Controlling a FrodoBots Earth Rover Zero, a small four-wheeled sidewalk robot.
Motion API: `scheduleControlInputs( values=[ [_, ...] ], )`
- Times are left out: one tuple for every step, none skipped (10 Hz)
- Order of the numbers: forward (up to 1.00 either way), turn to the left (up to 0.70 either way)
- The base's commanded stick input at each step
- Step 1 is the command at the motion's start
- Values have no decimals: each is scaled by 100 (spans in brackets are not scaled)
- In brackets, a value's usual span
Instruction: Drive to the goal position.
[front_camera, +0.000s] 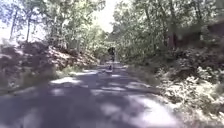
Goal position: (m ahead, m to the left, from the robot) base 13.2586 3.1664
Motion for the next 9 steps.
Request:
scheduleControlInputs(
  values=[
    [45,0],
    [45,0],
    [45,0],
    [45,0],
    [45,0],
    [45,0],
    [45,0],
    [45,0],
    [45,0]
  ],
)
